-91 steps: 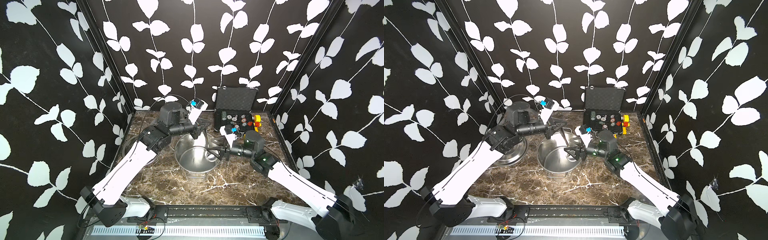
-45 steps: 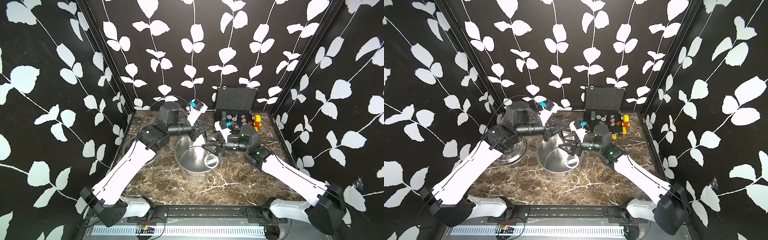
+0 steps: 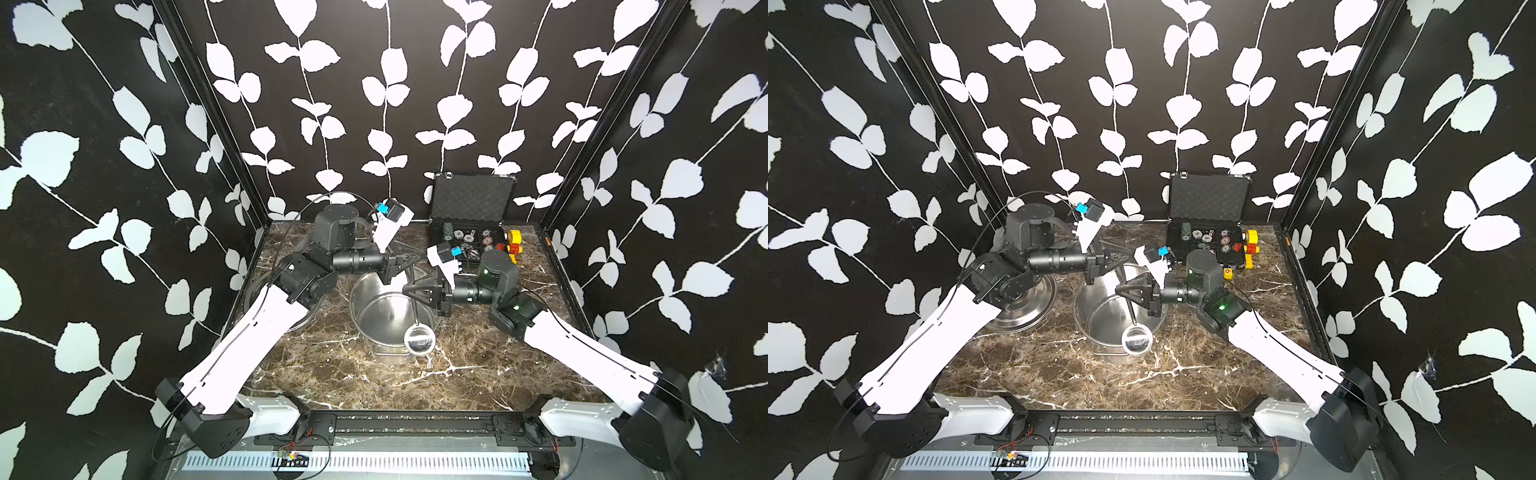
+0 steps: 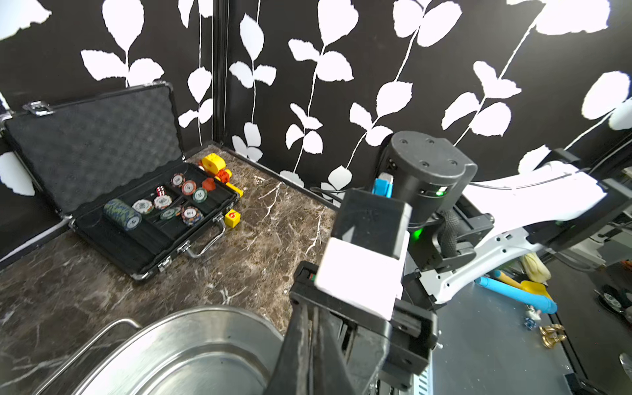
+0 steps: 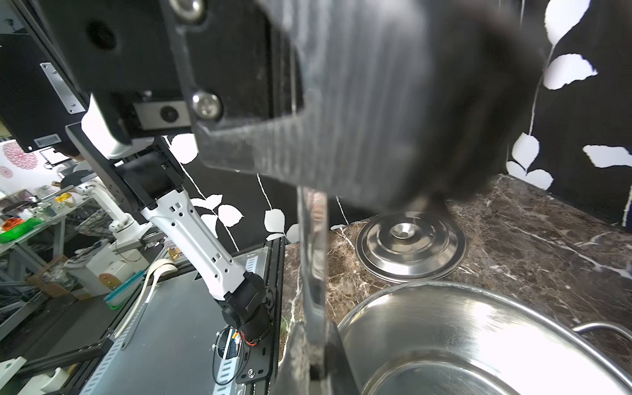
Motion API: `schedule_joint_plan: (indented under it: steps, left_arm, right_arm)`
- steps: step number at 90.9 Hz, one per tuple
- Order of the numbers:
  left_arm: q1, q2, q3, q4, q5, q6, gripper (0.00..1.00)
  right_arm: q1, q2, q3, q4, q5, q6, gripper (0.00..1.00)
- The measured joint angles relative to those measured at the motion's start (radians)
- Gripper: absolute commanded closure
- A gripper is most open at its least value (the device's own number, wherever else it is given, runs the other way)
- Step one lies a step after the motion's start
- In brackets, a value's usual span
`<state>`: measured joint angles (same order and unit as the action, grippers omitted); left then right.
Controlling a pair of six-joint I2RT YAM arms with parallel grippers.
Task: Stir the soup with a spoon
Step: Place the spoon at the center of the board.
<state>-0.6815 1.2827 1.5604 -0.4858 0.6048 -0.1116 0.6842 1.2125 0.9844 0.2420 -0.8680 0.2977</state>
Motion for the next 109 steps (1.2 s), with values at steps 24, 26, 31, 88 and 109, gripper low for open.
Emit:
schedule_joint_plan:
  steps: [24,26,31,88,109]
  left_arm:
    - [0.004,-0.122,-0.059,-0.011,-0.367,0.086,0.02]
    - [0.004,-0.136,-0.059,-0.016,-0.416,0.096,0.02]
    - [0.004,-0.175,-0.06,-0.035,-0.547,0.109,0.01]
    - [0.096,-0.208,-0.487,0.103,-1.299,0.147,0.01]
    - [0.292,-0.22,-0.719,0.254,-1.255,0.065,0.01]
  right_arm:
    - [-0.021,-0.122,0.13,-0.444,0.301,-0.029,1.0]
    - [-0.027,-0.136,0.148,-0.496,0.347,-0.036,1.0]
    - [-0.045,-0.166,0.18,-0.606,0.432,-0.04,1.0]
    - [-0.258,0.326,0.177,-1.237,1.025,-0.048,1.0]
    - [-0.243,0.476,0.179,-1.171,1.034,-0.051,0.97]
